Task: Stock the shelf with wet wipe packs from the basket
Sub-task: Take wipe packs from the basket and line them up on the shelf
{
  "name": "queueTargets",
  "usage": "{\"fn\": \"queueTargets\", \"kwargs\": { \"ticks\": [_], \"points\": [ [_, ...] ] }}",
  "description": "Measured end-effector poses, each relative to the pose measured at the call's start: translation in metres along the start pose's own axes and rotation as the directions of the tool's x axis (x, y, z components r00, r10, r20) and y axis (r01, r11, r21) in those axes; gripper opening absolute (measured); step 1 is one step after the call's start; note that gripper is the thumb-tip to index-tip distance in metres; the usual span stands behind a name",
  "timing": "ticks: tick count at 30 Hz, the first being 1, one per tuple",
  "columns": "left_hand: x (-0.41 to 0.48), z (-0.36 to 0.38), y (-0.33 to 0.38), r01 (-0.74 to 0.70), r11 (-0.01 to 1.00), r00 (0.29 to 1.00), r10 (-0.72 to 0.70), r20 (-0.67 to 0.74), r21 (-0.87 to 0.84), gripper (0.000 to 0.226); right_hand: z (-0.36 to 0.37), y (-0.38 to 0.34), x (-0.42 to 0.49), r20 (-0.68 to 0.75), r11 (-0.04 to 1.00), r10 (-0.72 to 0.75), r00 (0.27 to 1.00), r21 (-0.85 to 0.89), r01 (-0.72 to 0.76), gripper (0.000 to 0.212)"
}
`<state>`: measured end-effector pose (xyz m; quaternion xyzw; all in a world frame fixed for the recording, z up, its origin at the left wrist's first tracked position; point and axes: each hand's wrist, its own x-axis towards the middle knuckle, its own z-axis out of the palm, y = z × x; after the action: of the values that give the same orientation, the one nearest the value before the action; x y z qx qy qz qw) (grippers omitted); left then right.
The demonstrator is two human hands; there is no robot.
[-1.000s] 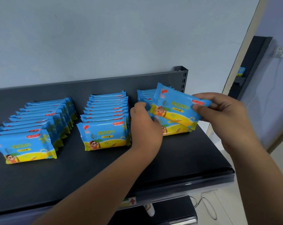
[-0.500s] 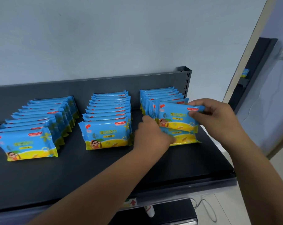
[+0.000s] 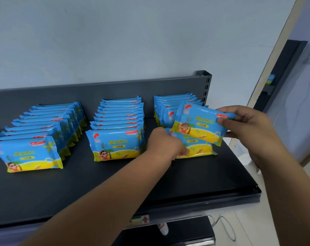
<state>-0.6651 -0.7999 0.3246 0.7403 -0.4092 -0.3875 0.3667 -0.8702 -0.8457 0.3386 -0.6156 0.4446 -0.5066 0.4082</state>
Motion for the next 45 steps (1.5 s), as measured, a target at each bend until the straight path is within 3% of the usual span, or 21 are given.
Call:
{"fn": "queueTargets", "kwargs": {
  "ticks": [5, 8, 13, 19, 23, 26, 29, 33, 38, 45],
  "points": [
    [0.005, 0.003, -0.012, -0.117, 0.98, 0.992, 0.108, -0.065, -0.162, 0.035, 0.0, 0.003, 0.0, 0.05, 1.0, 0.022, 0.998, 0.017, -0.023, 0.021],
    [0.006, 0.003, -0.014, -0.202, 0.958, 0.972, 0.17, -0.162, -0.206, 0.038, 0.003, 0.004, 0.001, 0.101, 0.999, 0.021, 0.995, -0.035, -0.018, 0.021],
    [0.007, 0.0, -0.012, -0.254, 0.94, 0.958, 0.212, -0.191, -0.229, 0.034, 0.009, 0.006, 0.006, 0.116, 0.994, -0.017, 0.993, -0.102, 0.029, 0.022],
    [0.008, 0.003, -0.009, -0.269, 0.899, 0.955, 0.203, -0.218, -0.345, 0.031, 0.018, 0.007, 0.012, 0.139, 0.917, -0.052, 0.989, -0.386, 0.102, 0.024],
    [0.01, 0.003, -0.008, -0.344, 0.903, 0.93, 0.291, -0.223, -0.257, 0.04, 0.026, 0.001, 0.012, 0.058, 0.793, -0.126, 0.99, -0.593, 0.136, 0.034],
    [0.014, 0.003, -0.01, -0.389, 0.904, 0.906, 0.34, -0.253, -0.176, 0.039, 0.029, 0.0, 0.015, 0.011, 0.731, 0.001, 1.0, -0.682, 0.006, 0.061],
    [0.017, 0.005, -0.013, -0.418, 0.903, 0.878, 0.375, -0.298, -0.097, 0.037, 0.029, 0.003, 0.018, 0.037, 0.673, 0.123, 0.992, -0.738, -0.055, 0.057],
    [0.018, 0.008, -0.015, -0.428, 0.899, 0.867, 0.38, -0.322, -0.092, 0.041, 0.028, 0.004, 0.021, 0.029, 0.673, 0.14, 0.99, -0.736, -0.074, 0.047],
    [0.017, 0.01, -0.017, -0.429, 0.892, 0.877, 0.373, -0.303, -0.141, 0.041, 0.026, 0.009, 0.015, 0.004, 0.795, 0.143, 0.99, -0.596, -0.112, 0.039],
    [0.015, 0.013, -0.017, -0.435, 0.892, 0.871, 0.384, -0.306, -0.119, 0.049, 0.026, 0.012, 0.011, 0.03, 0.83, 0.144, 0.989, -0.548, -0.105, 0.041]
  ]
}}
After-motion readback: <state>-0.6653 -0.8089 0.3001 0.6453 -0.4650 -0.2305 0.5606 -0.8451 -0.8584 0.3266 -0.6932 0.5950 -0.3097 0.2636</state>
